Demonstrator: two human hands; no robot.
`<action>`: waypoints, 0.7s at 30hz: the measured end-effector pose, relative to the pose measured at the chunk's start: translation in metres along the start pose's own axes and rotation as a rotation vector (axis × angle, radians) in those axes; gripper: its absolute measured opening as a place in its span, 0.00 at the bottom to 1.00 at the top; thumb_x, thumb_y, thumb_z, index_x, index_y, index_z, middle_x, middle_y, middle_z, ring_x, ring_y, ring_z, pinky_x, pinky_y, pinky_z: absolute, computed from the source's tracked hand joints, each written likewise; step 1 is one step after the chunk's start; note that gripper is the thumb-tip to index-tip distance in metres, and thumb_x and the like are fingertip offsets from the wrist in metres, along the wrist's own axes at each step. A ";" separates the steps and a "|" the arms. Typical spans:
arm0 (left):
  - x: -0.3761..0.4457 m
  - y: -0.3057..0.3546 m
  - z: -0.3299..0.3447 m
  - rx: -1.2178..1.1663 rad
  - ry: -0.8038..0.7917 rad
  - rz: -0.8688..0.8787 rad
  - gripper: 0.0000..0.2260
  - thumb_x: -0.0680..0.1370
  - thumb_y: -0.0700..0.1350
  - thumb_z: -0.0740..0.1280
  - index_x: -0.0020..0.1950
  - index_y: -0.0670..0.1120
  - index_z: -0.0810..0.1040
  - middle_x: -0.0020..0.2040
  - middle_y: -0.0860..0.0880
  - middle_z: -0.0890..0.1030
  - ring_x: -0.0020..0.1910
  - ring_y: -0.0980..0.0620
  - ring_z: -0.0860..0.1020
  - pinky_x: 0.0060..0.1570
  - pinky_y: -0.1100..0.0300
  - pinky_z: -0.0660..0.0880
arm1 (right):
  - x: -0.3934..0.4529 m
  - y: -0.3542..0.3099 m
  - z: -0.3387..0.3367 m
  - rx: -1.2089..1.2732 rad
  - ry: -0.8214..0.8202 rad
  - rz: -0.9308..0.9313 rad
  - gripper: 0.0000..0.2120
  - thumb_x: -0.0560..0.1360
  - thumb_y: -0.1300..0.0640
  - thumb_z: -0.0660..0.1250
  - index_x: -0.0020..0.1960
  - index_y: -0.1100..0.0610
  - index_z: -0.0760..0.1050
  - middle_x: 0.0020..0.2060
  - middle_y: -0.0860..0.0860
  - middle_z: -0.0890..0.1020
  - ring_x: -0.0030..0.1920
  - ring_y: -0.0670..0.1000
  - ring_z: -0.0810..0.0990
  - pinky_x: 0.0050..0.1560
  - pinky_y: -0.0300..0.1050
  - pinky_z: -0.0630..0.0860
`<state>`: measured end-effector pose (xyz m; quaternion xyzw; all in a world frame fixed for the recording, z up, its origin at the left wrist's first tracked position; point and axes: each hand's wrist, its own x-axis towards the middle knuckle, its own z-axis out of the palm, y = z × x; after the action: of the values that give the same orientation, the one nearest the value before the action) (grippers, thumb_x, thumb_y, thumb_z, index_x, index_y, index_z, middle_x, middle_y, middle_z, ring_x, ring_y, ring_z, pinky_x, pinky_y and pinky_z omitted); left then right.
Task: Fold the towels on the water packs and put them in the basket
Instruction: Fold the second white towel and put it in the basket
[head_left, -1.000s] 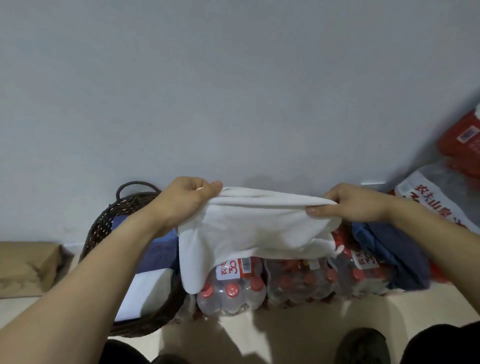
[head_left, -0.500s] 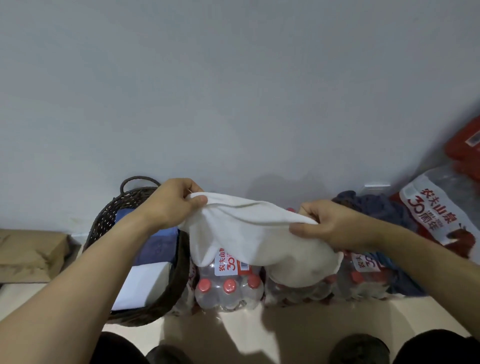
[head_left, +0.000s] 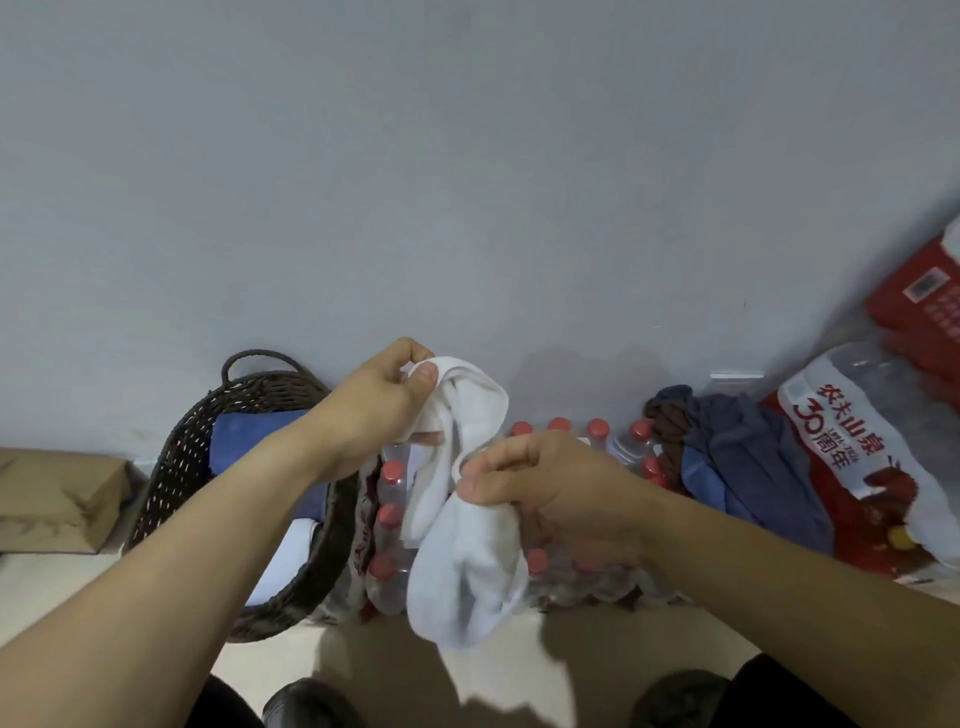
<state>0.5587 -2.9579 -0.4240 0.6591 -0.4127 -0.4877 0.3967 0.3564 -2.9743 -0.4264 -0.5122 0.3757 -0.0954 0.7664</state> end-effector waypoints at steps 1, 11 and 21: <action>0.001 0.003 0.003 -0.093 0.019 0.013 0.09 0.83 0.46 0.61 0.47 0.42 0.72 0.43 0.41 0.75 0.38 0.50 0.76 0.51 0.46 0.81 | 0.000 0.001 0.000 -0.043 -0.027 -0.013 0.02 0.73 0.57 0.74 0.43 0.56 0.84 0.41 0.53 0.84 0.41 0.50 0.83 0.38 0.41 0.77; 0.014 0.015 -0.001 -0.568 0.093 0.127 0.06 0.72 0.42 0.73 0.43 0.40 0.84 0.42 0.42 0.85 0.40 0.49 0.83 0.44 0.61 0.80 | 0.006 0.013 -0.007 -0.199 -0.171 0.030 0.27 0.73 0.39 0.70 0.57 0.62 0.80 0.56 0.52 0.83 0.58 0.53 0.82 0.56 0.44 0.77; 0.003 0.021 0.013 -0.465 -0.200 0.111 0.11 0.67 0.31 0.71 0.47 0.42 0.78 0.43 0.45 0.84 0.37 0.51 0.82 0.37 0.62 0.79 | 0.021 -0.005 -0.041 -0.329 0.276 -0.088 0.09 0.72 0.57 0.72 0.52 0.53 0.78 0.50 0.54 0.84 0.46 0.51 0.84 0.56 0.57 0.80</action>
<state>0.5429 -2.9698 -0.4080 0.4749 -0.3623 -0.6098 0.5209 0.3448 -3.0169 -0.4401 -0.6285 0.4648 -0.1354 0.6088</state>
